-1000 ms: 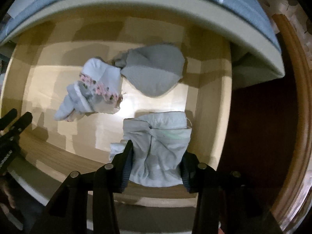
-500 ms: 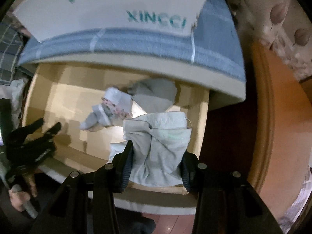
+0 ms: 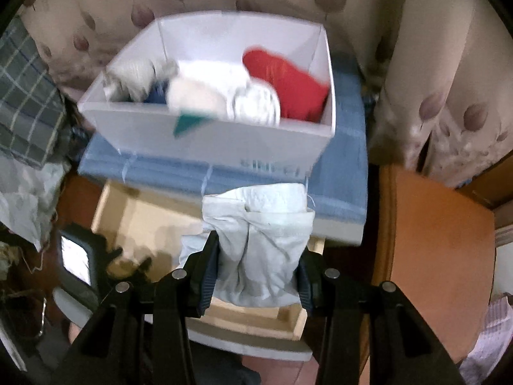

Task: Take underwear out of drawer
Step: 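Lift the white folded underwear with the right gripper and carry it over the box, then open the right gripper to release the white underwear into the box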

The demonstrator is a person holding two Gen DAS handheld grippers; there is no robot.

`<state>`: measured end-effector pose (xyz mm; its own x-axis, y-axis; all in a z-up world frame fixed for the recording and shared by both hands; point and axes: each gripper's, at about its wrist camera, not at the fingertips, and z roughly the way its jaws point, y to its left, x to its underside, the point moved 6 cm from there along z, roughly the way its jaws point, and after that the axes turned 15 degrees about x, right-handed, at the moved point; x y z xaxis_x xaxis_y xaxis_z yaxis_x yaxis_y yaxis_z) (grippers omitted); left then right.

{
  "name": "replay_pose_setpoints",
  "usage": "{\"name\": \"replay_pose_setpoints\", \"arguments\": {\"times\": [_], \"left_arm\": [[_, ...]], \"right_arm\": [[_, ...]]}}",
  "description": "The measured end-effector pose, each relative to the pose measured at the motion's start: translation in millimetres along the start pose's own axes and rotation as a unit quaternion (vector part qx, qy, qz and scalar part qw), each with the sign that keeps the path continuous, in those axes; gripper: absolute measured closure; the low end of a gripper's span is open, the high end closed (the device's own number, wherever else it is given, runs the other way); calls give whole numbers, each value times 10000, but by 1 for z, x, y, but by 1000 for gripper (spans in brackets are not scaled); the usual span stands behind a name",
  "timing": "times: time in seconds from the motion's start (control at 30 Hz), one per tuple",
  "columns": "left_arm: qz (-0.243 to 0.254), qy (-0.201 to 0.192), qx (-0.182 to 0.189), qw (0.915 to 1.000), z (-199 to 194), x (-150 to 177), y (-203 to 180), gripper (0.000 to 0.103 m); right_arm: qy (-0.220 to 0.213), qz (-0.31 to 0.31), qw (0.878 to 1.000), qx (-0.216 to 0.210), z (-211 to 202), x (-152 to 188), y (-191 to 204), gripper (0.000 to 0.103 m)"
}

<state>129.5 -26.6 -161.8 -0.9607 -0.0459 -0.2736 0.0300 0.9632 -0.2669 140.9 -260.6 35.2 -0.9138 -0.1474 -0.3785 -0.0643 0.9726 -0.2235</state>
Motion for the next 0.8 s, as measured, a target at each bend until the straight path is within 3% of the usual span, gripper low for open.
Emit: {"name": "replay_pose_setpoints", "arguments": {"times": [0.37,0.57,0.8], "left_arm": [[65,85,-102,9999,5,1,-1,41],[56,102,-61,9999,6,2,1,41],[91,104,-36,9999,7,2,-1,41]], "right_arm": [[-673,198,9975,22,-14,-107,-5,64],[-584,285,9978,99,17,-143,2,64],[-692,289,9972,5,40,-162,19,59]]}}
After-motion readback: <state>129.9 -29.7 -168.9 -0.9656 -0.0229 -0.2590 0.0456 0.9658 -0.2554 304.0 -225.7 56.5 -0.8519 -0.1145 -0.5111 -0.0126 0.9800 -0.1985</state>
